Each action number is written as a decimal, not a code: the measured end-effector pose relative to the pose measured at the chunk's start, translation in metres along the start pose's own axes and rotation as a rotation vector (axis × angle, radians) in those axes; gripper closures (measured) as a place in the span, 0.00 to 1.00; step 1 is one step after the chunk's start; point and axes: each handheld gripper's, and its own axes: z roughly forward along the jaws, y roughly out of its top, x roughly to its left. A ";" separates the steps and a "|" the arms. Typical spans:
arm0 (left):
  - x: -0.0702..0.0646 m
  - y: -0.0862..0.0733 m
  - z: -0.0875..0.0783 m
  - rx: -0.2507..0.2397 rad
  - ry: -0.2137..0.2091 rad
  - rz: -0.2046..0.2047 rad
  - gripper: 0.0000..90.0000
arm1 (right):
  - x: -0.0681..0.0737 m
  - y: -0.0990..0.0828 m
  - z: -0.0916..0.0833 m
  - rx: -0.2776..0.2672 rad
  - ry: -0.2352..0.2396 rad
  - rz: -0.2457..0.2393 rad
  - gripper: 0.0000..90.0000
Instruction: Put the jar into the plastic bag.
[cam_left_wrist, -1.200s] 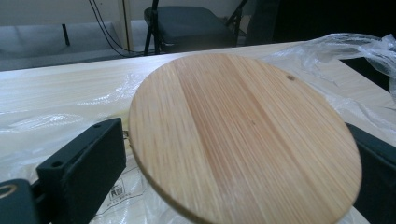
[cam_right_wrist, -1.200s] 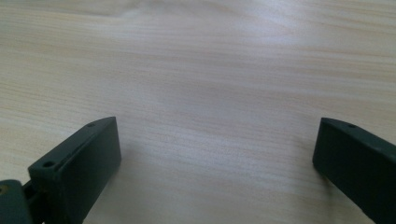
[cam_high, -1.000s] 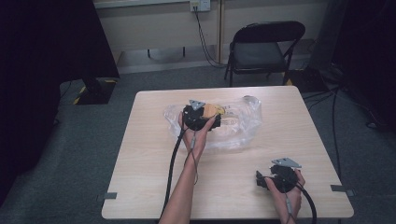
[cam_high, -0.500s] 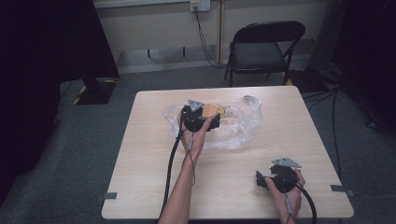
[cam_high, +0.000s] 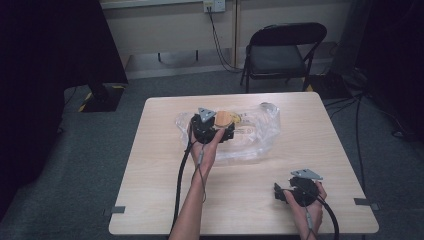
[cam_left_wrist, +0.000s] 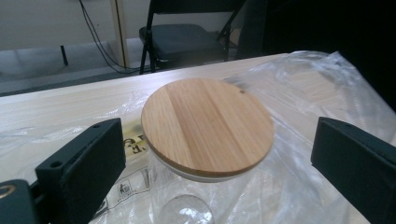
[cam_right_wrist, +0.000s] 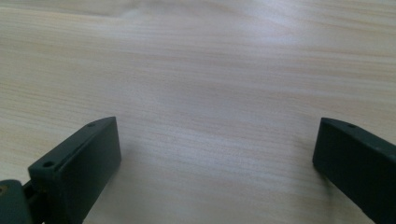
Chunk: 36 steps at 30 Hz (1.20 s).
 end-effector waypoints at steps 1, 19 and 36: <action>-0.001 0.001 -0.002 -0.005 -0.001 0.003 0.03 | 0.000 0.000 0.000 0.000 0.000 0.000 0.00; -0.005 -0.016 -0.040 -0.010 -0.042 0.020 0.03 | 0.000 0.000 0.000 0.000 0.000 0.000 0.00; 0.000 -0.063 -0.083 0.049 0.008 -0.024 0.03 | 0.000 0.000 0.000 0.000 0.000 0.000 0.00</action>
